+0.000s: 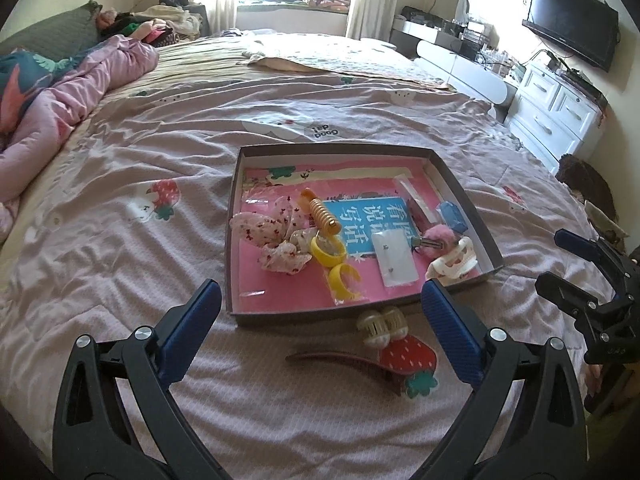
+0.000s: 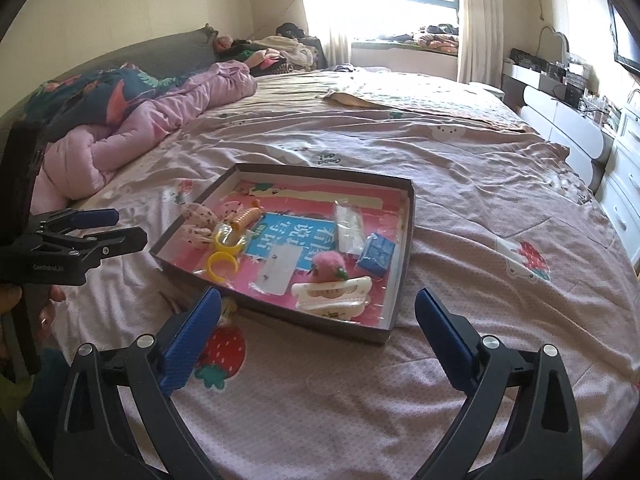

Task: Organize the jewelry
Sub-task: 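Withdraw both tools from the tray toward the remaining hair clips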

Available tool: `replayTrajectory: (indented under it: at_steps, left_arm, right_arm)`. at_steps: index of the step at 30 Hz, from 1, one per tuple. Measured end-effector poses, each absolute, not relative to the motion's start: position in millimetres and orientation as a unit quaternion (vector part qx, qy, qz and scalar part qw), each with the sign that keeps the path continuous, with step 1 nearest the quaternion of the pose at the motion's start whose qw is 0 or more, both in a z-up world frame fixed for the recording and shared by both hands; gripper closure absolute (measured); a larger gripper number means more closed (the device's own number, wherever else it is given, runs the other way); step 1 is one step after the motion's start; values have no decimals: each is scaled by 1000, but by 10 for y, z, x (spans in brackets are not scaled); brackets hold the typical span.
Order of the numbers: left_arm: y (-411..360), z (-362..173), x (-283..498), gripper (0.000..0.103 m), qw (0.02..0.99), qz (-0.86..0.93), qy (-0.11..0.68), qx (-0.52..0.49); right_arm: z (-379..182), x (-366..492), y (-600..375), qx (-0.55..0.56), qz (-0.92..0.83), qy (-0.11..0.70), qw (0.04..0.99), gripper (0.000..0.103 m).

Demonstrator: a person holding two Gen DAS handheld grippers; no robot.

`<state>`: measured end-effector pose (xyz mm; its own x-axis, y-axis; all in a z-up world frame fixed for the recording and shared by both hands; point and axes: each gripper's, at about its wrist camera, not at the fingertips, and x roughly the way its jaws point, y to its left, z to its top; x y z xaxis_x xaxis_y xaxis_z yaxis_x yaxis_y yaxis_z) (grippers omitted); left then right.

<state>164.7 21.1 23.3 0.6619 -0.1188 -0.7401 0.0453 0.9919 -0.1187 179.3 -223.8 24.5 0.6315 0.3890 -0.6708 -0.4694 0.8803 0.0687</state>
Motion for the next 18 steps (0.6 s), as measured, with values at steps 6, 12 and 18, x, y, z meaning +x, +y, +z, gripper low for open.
replayTrajectory:
  at_steps: [6, 12, 18]
  left_arm:
    - [237, 206, 1505, 11, 910, -40, 409, -46]
    - [291, 144, 1403, 11, 908, -33, 414, -49]
    - [343, 59, 1302, 11, 905, -26, 421, -53]
  right_arm:
    - [226, 1692, -2185, -62, 247, 358, 898, 8]
    - [174, 1614, -2124, -67, 255, 363, 894, 8]
    - [69, 1531, -2029, -76, 267, 372, 886, 8]
